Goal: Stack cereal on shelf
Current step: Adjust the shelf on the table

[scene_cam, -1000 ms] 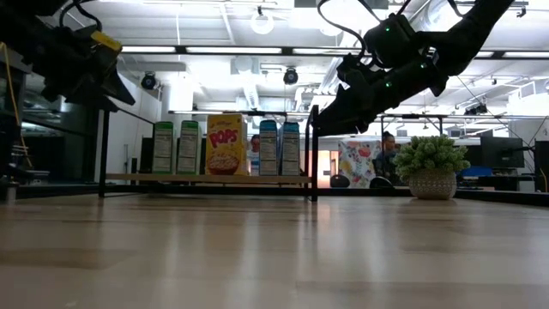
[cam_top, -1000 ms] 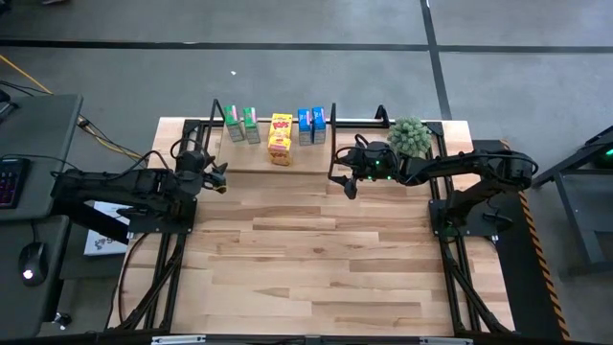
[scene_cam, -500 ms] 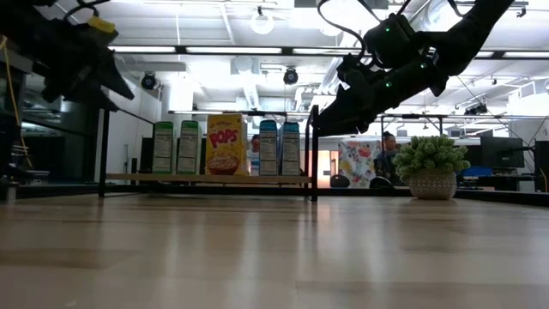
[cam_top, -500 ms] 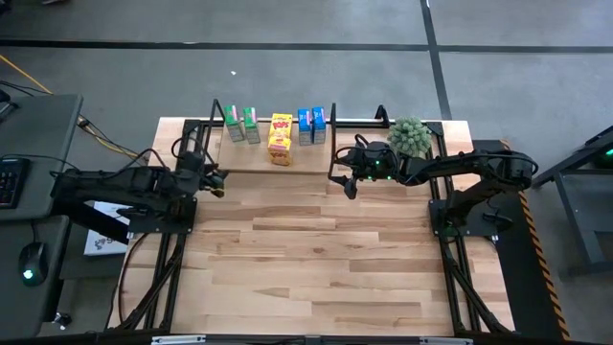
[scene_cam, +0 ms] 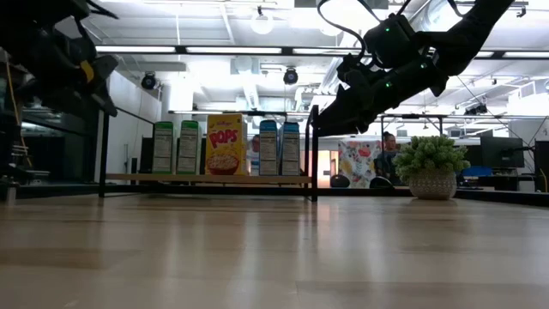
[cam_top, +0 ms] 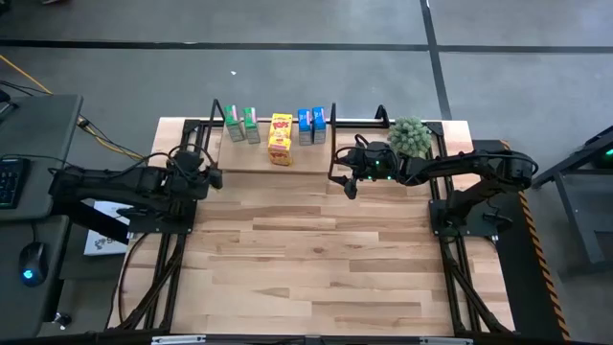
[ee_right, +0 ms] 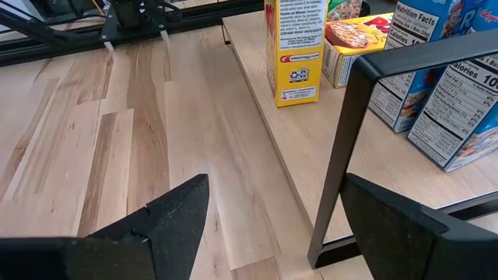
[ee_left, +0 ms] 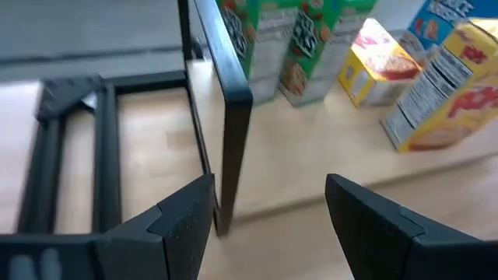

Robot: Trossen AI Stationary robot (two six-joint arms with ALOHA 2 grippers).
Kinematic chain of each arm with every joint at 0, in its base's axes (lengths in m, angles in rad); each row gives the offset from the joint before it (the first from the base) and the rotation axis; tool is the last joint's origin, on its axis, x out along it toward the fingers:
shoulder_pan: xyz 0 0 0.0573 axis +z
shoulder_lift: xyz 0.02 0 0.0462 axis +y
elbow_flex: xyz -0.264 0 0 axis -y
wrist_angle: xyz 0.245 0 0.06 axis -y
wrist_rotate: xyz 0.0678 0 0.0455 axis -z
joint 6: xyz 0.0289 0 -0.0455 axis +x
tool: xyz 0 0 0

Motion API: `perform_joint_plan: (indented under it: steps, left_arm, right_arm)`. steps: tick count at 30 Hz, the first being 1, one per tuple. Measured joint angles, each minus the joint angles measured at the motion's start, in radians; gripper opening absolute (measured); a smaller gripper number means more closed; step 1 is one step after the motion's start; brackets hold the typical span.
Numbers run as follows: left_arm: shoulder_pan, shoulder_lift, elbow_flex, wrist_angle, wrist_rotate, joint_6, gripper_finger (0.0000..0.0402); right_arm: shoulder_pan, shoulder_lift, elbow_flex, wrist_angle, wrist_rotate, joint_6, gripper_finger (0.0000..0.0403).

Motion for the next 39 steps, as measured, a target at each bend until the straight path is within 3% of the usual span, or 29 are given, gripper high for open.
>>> perform_joint_plan:
  steps: [8, 39]
  left_arm:
    - [0.0, 0.097, -0.016, 0.02, -0.143, 0.011, 0.0236]
    - [0.001, 0.13, -0.018, 0.164, -0.052, 0.133, 0.0236]
  right_arm:
    - [0.0, 0.0, 0.0, 0.0, 0.0, 0.002, 0.0282]
    - [0.0, 0.0, 0.0, 0.04, 0.055, 0.06, 0.0282]
